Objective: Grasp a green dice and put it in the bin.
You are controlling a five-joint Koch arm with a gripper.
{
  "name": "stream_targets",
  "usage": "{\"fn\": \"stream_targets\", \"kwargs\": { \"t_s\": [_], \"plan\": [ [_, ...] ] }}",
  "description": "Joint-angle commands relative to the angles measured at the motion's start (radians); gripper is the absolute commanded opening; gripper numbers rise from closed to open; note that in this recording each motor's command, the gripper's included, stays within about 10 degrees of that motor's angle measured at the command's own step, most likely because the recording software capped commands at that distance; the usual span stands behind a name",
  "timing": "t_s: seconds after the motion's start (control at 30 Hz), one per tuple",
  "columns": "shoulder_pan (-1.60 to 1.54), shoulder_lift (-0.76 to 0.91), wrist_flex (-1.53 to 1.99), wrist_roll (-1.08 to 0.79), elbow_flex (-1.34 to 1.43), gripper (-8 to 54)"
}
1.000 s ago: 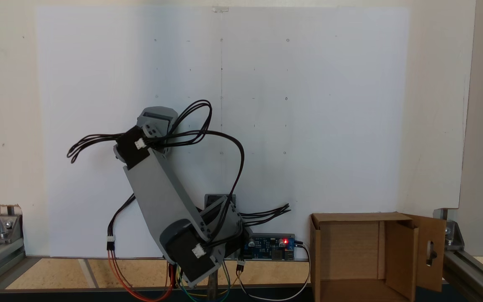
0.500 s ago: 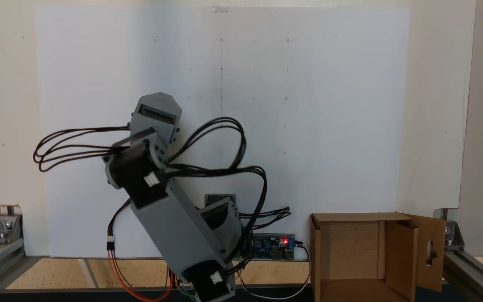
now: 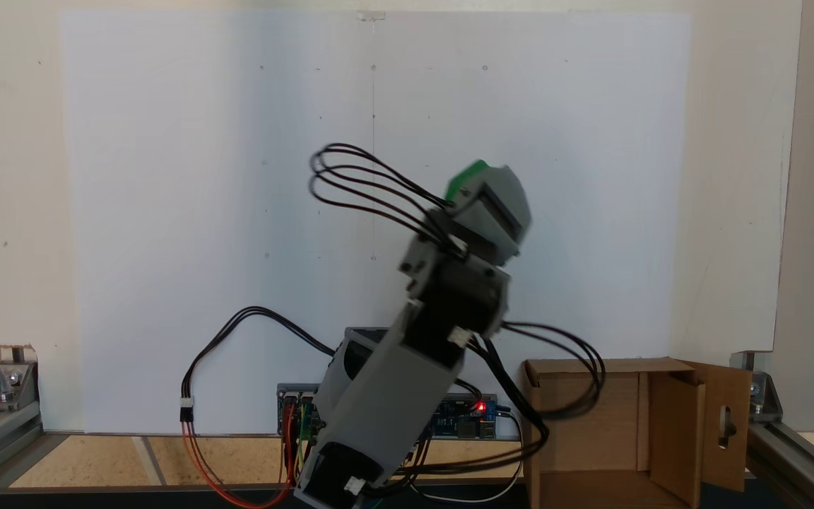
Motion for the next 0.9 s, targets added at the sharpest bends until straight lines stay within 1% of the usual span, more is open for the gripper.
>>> {"fn": "stream_targets", "kwargs": {
  "t_s": [0.0, 0.23, 0.43, 0.5, 0.63, 0.73, 0.77, 0.8, 0.83, 0.87],
  "plan": [
    [0.159, 0.034, -0.028, -0.165, -0.043, 11.6],
    [0.662, 0.023, -0.051, -0.435, -0.044, 11.6],
    [1.039, -0.092, -0.077, -0.630, -0.044, 11.6],
    [1.115, -0.164, -0.084, -0.690, -0.044, 11.6],
    [1.195, -0.299, -0.107, -0.752, -0.043, 11.6],
    [1.229, -0.362, -0.123, -0.796, -0.043, 11.6],
    [1.238, -0.382, -0.129, -0.807, -0.043, 18.9],
    [1.247, -0.399, -0.130, -0.818, -0.043, 31.8],
    [1.258, -0.405, -0.137, -0.818, -0.043, 32.8],
    [1.262, -0.405, -0.141, -0.816, -0.043, 36.6]
  ]
}}
